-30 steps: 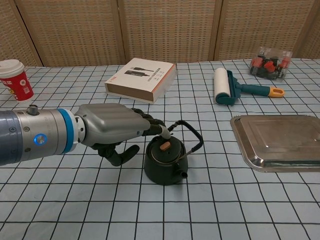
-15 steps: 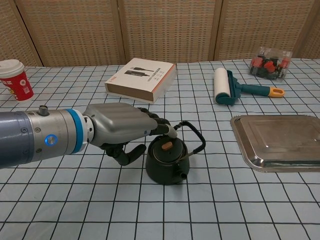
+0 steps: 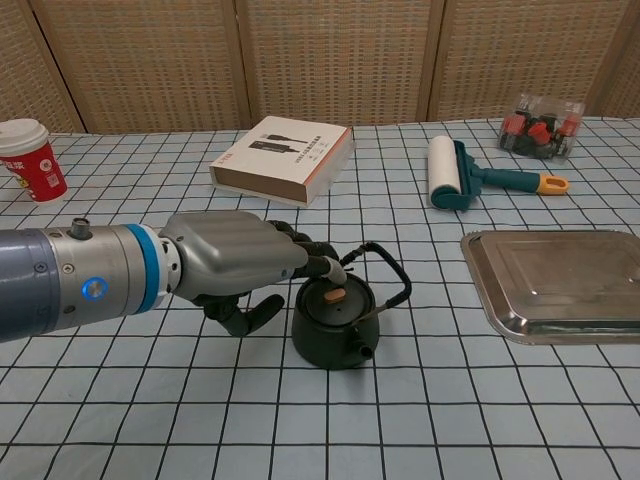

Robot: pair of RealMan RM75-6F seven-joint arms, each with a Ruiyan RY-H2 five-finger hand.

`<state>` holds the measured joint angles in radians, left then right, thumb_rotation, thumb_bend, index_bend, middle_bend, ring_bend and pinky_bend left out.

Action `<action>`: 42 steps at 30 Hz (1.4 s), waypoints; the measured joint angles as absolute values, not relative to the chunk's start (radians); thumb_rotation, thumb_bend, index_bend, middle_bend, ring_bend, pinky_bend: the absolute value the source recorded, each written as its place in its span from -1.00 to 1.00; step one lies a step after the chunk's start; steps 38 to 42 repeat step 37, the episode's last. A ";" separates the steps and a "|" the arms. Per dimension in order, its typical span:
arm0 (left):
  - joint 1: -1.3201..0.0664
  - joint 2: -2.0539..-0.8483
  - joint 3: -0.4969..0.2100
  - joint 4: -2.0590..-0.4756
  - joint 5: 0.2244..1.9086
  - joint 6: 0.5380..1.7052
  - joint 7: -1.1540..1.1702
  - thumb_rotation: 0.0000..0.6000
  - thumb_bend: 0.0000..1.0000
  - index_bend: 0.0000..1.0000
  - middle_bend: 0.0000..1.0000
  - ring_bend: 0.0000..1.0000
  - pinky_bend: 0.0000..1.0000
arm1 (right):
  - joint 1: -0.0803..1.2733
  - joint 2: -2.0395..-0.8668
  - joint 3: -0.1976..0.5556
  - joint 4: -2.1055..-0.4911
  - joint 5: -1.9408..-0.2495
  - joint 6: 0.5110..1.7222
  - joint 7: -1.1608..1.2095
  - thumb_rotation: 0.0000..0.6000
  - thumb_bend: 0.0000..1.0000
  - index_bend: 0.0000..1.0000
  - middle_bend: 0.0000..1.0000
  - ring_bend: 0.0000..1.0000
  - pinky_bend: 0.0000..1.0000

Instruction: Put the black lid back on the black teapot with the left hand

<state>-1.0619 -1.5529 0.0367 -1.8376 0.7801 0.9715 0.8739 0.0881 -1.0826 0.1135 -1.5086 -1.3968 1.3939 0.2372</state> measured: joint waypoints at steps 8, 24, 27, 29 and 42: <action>-1.058 -1.541 0.040 -1.855 0.792 0.985 0.868 1.00 0.58 -0.94 -1.00 -1.00 -1.00 | 0.087 -1.082 0.113 -1.511 -1.400 1.398 0.235 1.00 -0.93 -1.00 -1.00 -1.00 -1.00; -0.870 -1.397 0.055 -1.947 1.079 1.253 0.678 1.00 -0.39 -1.00 -1.00 -1.00 -1.00 | 0.086 -1.085 0.107 -1.517 -1.420 1.412 0.211 1.00 -0.92 -1.00 -1.00 -1.00 -1.00; -0.792 -1.372 0.092 -1.942 1.151 1.353 0.653 1.00 -0.44 -1.00 -1.00 -1.00 -1.00 | 0.086 -1.089 0.102 -1.521 -1.429 1.415 0.191 1.00 -0.93 -1.00 -1.00 -1.00 -1.00; -0.735 -1.362 0.119 -1.927 1.197 1.420 0.637 1.00 -0.45 -1.00 -1.00 -1.00 -1.00 | 0.087 -1.093 0.099 -1.525 -1.436 1.417 0.174 1.00 -0.93 -1.00 -1.00 -1.00 -1.00; -0.473 -1.326 0.211 -1.785 1.297 1.652 0.469 1.00 -0.56 -1.00 -1.00 -1.00 -1.00 | 0.090 -1.106 0.084 -1.550 -1.471 1.431 0.107 1.00 -0.92 -1.00 -1.00 -1.00 -1.00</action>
